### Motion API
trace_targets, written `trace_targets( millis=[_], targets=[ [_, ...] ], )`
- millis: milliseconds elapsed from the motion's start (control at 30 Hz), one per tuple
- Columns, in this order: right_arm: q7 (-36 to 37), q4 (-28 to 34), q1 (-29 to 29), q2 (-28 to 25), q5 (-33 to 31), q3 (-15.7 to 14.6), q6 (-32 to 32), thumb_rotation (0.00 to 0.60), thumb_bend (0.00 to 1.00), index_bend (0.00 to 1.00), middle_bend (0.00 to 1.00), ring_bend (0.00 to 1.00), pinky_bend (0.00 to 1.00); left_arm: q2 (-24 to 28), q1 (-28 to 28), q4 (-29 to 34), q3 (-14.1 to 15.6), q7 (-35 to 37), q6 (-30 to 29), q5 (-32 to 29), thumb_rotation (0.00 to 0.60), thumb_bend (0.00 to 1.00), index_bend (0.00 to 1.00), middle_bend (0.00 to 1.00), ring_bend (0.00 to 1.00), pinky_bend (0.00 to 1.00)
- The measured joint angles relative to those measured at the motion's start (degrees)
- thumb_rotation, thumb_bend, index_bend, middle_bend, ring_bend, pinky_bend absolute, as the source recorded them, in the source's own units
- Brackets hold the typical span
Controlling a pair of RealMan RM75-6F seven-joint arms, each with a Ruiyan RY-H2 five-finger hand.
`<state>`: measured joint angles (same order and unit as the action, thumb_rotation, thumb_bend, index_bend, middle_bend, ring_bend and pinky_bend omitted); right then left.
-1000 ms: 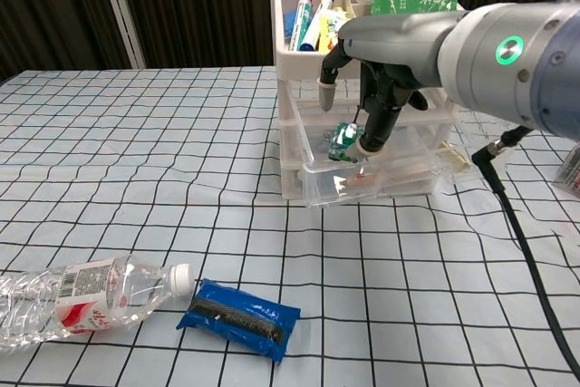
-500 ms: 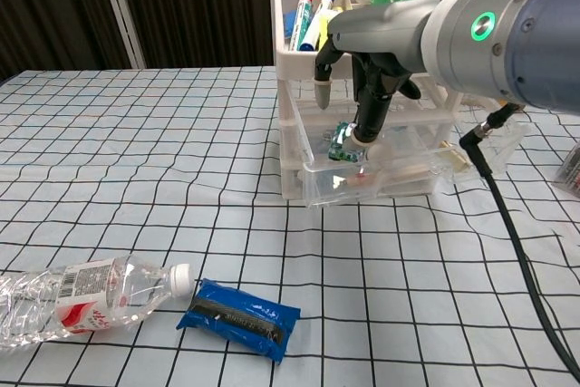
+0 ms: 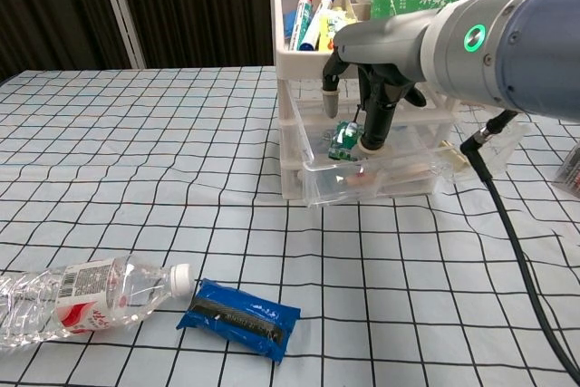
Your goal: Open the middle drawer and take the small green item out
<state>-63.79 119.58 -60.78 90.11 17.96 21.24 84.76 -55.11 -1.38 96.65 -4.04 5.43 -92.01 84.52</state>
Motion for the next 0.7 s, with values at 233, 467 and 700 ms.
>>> trace_targets(
  millis=[233, 467, 700],
  targets=[
    [1.8, -0.4, -0.04, 0.13, 0.35, -1.19, -0.45, 0.6, 0.13, 0.43, 1.0, 1.0, 0.77, 0.04, -0.04, 0.17, 0.07, -0.01, -0.08, 0.13, 0.6, 0.07, 0.0, 0.0, 0.0, 0.0],
    [3.29, -1.57, -0.13, 0.48, 1.07, -2.04, -0.81, 0.6, 0.15, 0.46, 1.0, 1.0, 0.77, 0.15, -0.05, 0.13, 0.08, 0.34, -0.01, 0.09, 0.6, 0.07, 0.0, 0.0, 0.0, 0.0],
    [4.27, -2.15, -0.16, 0.67, 2.29, -2.8, -1.08, 0.6, 0.33, 0.53, 1.0, 1.0, 0.77, 0.22, -0.09, 0.13, 0.12, 0.48, -0.1, 0.21, 0.6, 0.07, 0.0, 0.0, 0.0, 0.0]
  ],
)
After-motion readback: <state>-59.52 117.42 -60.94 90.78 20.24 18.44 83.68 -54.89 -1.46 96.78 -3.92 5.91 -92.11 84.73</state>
